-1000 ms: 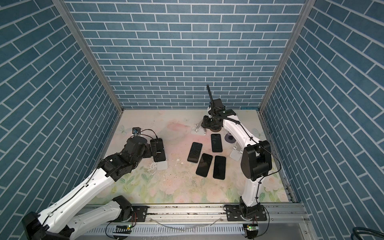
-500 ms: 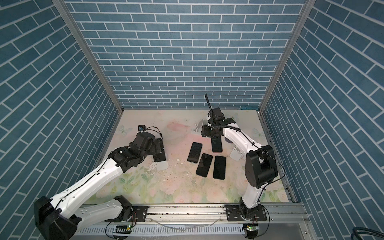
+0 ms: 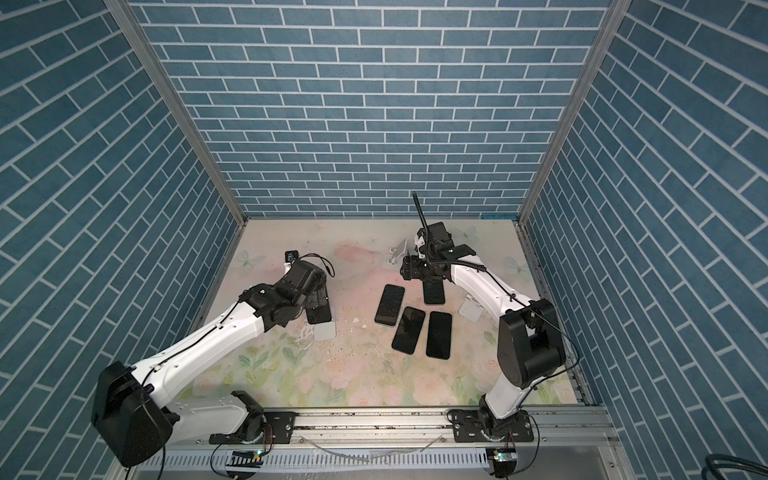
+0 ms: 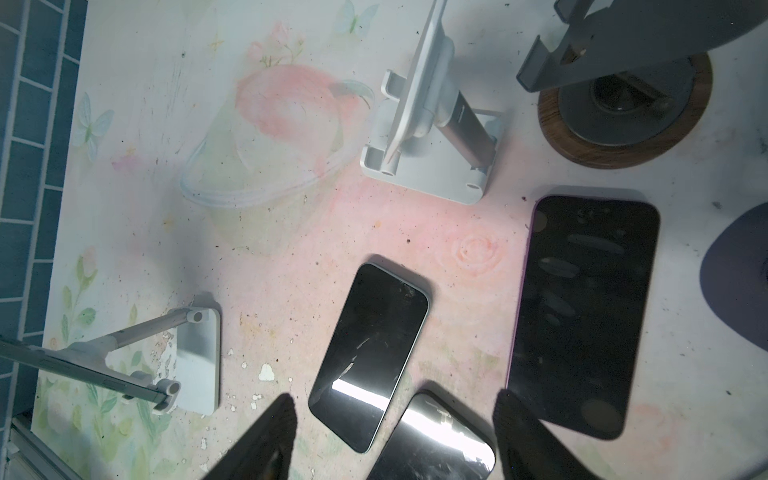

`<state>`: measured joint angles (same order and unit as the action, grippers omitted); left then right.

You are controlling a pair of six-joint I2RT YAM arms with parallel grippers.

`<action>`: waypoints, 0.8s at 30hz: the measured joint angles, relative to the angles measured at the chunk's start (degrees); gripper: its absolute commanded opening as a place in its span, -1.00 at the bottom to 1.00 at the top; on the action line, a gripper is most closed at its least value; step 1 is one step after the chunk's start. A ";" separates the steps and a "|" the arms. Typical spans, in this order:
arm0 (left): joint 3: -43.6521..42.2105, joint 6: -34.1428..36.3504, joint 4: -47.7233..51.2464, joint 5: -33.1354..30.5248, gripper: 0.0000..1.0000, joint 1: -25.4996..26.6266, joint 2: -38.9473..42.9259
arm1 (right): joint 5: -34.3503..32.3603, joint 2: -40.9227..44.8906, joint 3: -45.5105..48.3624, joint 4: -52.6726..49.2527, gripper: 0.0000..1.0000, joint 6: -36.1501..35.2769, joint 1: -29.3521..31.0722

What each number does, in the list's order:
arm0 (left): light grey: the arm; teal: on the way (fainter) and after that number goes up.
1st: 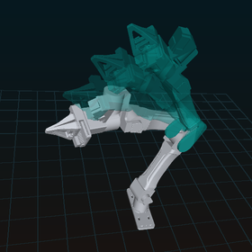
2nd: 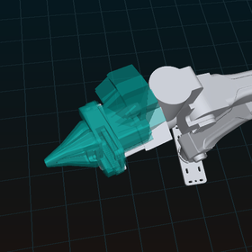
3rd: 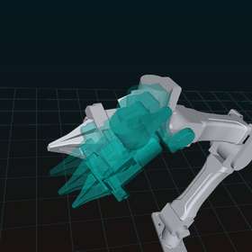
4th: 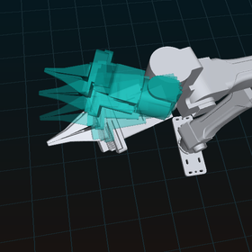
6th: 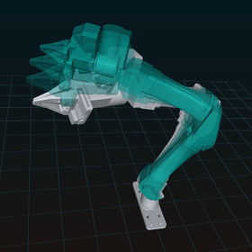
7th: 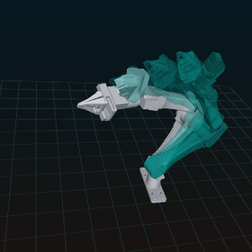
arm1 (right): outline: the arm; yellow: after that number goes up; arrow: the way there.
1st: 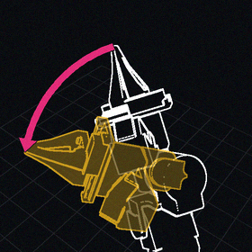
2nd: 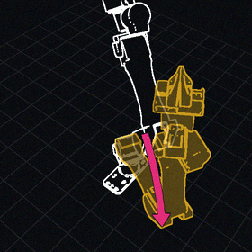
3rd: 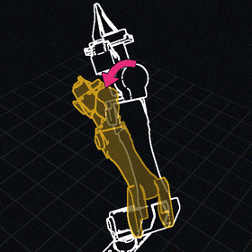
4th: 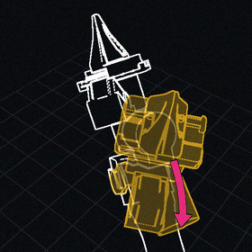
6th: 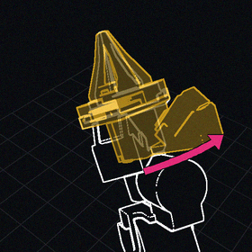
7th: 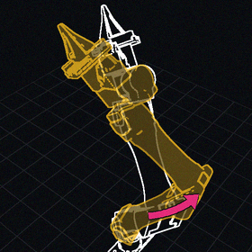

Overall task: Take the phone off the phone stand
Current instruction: 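Raise the right gripper while the left gripper lowers toward the standing teal phone, then close the left gripper on the teal phone's top edge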

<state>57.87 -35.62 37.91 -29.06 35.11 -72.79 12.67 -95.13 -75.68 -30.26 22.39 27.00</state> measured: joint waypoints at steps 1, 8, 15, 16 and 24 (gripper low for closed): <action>0.09 0.00 -0.07 0.11 0.99 0.00 -0.20 | 0.00 0.00 0.22 0.22 0.52 -0.02 0.00; 0.50 0.04 -0.57 1.86 0.99 0.22 -1.14 | 0.15 0.02 1.16 0.81 0.52 -0.26 0.00; 0.74 0.04 -1.77 3.80 0.99 0.52 -1.14 | 0.70 0.02 1.16 1.03 0.51 -0.39 0.00; 0.74 0.04 -1.97 4.07 0.99 0.52 -1.16 | 0.70 0.02 1.16 1.03 0.51 -0.39 0.00; 0.72 0.02 -3.78 5.99 0.99 0.55 -3.43 | 0.87 0.02 1.16 1.03 0.51 -0.39 0.00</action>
<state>58.59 -35.59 34.13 -23.07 35.66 -76.23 13.54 -95.11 -74.52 -29.23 22.00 27.00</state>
